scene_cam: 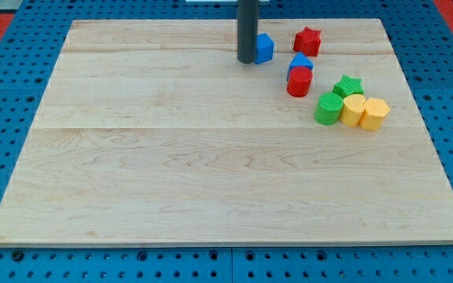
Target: Move your arm closer to the red circle
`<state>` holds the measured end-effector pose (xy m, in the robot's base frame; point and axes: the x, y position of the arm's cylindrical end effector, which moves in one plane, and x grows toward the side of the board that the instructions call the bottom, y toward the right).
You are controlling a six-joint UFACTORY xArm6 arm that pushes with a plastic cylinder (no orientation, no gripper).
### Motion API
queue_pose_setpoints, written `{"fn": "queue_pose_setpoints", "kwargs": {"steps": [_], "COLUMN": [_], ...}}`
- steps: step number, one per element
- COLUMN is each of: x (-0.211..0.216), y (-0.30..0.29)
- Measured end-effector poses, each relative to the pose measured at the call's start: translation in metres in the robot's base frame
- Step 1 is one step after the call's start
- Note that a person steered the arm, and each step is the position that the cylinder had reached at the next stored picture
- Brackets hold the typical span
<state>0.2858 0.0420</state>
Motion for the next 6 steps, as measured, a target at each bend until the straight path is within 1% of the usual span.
{"fn": "queue_pose_setpoints", "kwargs": {"steps": [1, 3, 4, 5, 6], "x": [-0.011, 0.020, 0.075, 0.104, 0.104], "y": [0.025, 0.023, 0.020, 0.022, 0.120]}}
